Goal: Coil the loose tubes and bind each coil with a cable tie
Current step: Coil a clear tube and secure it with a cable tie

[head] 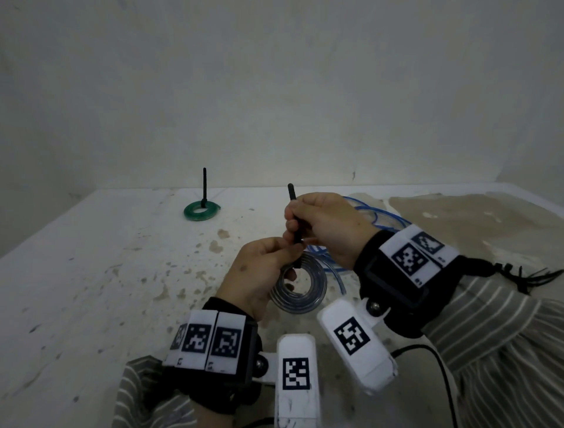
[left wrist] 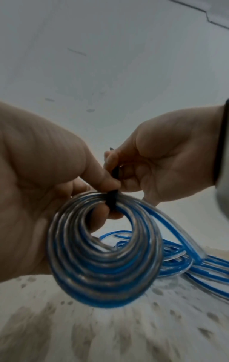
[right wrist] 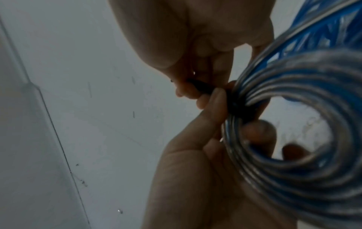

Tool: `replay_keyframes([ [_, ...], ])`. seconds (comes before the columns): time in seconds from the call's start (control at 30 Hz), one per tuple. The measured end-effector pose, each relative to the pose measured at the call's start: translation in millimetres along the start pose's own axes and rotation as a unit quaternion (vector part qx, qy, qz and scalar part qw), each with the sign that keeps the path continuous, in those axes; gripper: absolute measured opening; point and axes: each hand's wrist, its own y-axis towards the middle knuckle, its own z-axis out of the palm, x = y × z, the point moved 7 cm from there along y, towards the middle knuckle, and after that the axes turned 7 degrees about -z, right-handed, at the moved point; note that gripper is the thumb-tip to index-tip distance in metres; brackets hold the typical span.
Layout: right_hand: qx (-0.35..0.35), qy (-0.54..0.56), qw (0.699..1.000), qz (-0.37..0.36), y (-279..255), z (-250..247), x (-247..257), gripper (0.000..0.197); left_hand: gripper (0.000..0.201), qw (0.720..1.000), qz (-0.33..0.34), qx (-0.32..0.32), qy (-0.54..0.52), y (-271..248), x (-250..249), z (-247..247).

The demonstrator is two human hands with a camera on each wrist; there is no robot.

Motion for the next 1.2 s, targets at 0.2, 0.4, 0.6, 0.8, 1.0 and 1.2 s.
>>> replay_keyframes([
  [0.2,-0.003,0.019,1.000,-0.003,0,-4,5,0.028,0.017,0.999,-0.017,0.014,-0.027,-4,-4,4],
  [0.4,-0.031,-0.015,0.998,0.052,8,-13,1,0.029,0.020,0.999,-0.029,0.029,-0.012,-5,-1,8],
  [0.6,-0.026,-0.011,0.998,0.053,13,-10,4,0.026,0.018,1.000,-0.013,0.013,0.002,-1,-3,1],
  [0.8,0.060,-0.034,0.997,0.028,3,-2,-3,0.015,0.018,0.999,0.002,-0.045,-0.016,3,-8,-19],
  [1.0,0.156,-0.147,0.974,0.067,-18,4,-37,0.025,0.010,0.998,-0.008,-0.067,-0.019,2,-9,-22],
  [1.2,0.071,-0.115,0.991,0.017,-12,-16,-30,0.015,0.010,0.997,-0.047,-0.034,0.059,-7,-14,-30],
])
